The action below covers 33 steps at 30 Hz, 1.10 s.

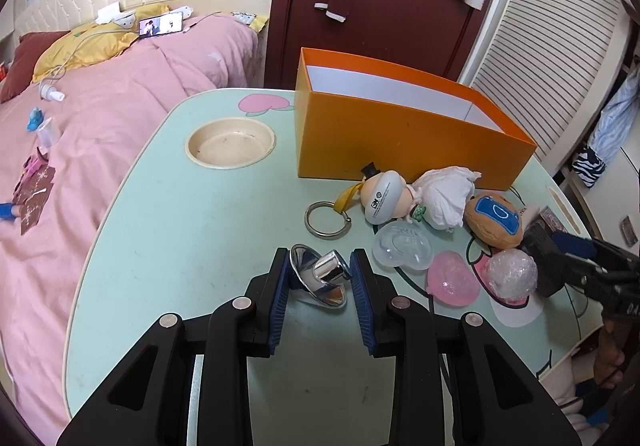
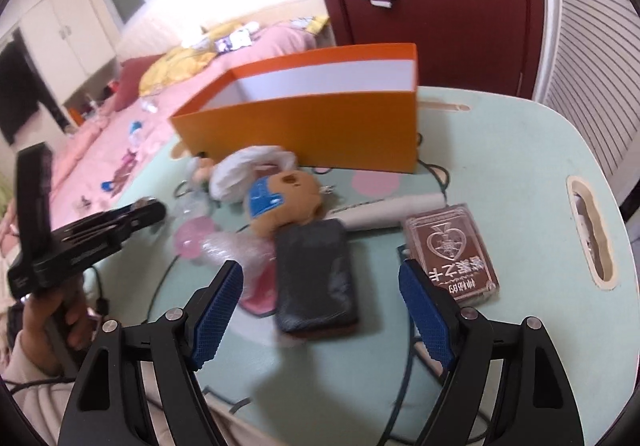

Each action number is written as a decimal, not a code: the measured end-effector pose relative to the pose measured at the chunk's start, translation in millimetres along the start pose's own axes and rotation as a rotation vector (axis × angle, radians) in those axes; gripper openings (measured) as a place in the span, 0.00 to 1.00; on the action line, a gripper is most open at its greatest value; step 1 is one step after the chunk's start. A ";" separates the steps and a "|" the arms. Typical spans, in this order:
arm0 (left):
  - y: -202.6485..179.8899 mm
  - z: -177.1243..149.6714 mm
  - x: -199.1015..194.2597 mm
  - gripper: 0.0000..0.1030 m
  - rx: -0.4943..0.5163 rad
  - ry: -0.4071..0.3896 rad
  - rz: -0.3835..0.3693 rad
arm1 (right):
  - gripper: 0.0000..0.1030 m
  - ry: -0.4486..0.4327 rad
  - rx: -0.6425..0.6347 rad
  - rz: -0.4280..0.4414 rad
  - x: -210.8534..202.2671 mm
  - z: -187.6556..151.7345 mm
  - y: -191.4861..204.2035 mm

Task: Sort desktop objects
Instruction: 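Lift the silver knob with the left gripper while the right grasps the black case, then carry the knob and black case into the orange box and open both grippers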

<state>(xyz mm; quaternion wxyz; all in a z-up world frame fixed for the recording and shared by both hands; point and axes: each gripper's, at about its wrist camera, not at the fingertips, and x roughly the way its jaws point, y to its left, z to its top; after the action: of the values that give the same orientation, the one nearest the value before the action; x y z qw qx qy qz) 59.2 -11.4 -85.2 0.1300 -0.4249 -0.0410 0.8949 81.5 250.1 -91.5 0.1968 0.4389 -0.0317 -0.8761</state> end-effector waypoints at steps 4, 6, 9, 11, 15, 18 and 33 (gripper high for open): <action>0.3 -0.1 0.1 0.31 0.001 0.000 0.000 | 0.61 0.014 -0.019 -0.023 6.5 3.3 8.0; 0.3 -0.4 -0.3 0.31 0.001 0.000 0.000 | 0.52 0.045 -0.046 -0.059 14.7 0.4 14.0; -0.9 0.5 -0.2 0.31 0.000 0.001 0.002 | 0.37 0.033 -0.110 -0.150 17.0 -4.4 23.6; -1.4 0.3 1.3 0.31 -0.004 0.002 0.000 | 0.37 0.032 -0.110 -0.168 17.3 -5.0 24.5; -2.5 3.3 -0.6 0.31 -0.016 0.011 0.016 | 0.37 0.004 -0.045 -0.151 9.8 -2.5 16.0; -3.7 7.8 -4.7 0.31 -0.023 0.014 0.018 | 0.37 -0.022 -0.038 -0.141 1.4 2.9 16.0; -17.2 73.6 -29.3 0.31 -0.004 -0.069 -0.019 | 0.37 -0.167 -0.052 -0.089 -16.6 58.6 35.5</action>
<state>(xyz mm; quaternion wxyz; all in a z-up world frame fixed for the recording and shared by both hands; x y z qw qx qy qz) 23.6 0.0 -13.3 0.1362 -0.3935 -0.0513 0.9077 55.8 216.7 -34.9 0.1655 0.3600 -0.0058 -0.9181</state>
